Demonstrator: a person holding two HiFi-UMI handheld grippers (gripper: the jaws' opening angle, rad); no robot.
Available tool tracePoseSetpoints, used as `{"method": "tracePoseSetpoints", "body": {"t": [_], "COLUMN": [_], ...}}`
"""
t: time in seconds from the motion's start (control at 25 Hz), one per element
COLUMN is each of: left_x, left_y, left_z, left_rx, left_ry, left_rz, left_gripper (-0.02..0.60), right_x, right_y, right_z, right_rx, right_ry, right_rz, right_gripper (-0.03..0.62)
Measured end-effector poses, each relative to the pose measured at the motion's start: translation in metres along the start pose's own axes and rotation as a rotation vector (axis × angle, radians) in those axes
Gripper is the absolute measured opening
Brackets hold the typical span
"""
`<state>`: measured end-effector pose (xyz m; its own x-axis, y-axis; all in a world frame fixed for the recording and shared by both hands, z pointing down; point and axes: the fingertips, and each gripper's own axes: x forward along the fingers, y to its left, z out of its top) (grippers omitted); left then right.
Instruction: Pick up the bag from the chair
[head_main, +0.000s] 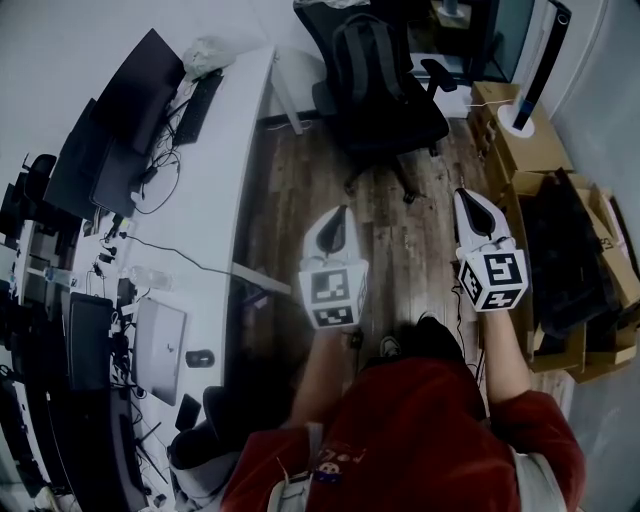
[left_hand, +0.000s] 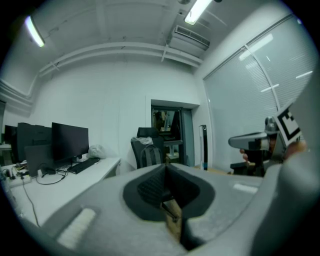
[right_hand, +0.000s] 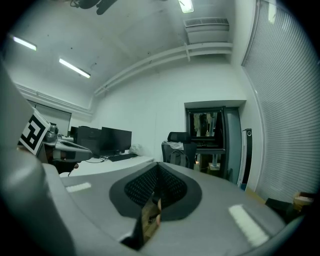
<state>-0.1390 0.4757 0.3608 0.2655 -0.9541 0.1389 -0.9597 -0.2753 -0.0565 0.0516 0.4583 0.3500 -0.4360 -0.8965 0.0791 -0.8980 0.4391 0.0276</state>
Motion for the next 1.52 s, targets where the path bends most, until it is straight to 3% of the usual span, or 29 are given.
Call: {"method": "tracePoseSetpoints", "body": {"t": [0.36, 0.72, 1.08, 1.52], "left_x": [0.024, 0.078, 0.168, 0.307], "left_y": [0.019, 0.026, 0.037, 0.044], "left_z": [-0.007, -0.011, -0.006, 0.000], "left_rx": [0.007, 0.016, 0.030, 0.023], "left_ry": [0.014, 0.029, 0.044, 0.120], "left_rz": [0.000, -0.008, -0.003, 0.023], "left_gripper": [-0.005, -0.004, -0.003, -0.003], "right_x": [0.031, 0.074, 0.148, 0.255], "right_y": [-0.001, -0.032, -0.087, -0.182], "right_z": [-0.009, -0.022, -0.028, -0.037], "right_rx": [0.002, 0.021, 0.043, 0.091], "right_ry": [0.020, 0.028, 0.033, 0.083], "right_rz": [0.004, -0.006, -0.011, -0.008], "right_gripper": [0.000, 0.000, 0.001, 0.000]}}
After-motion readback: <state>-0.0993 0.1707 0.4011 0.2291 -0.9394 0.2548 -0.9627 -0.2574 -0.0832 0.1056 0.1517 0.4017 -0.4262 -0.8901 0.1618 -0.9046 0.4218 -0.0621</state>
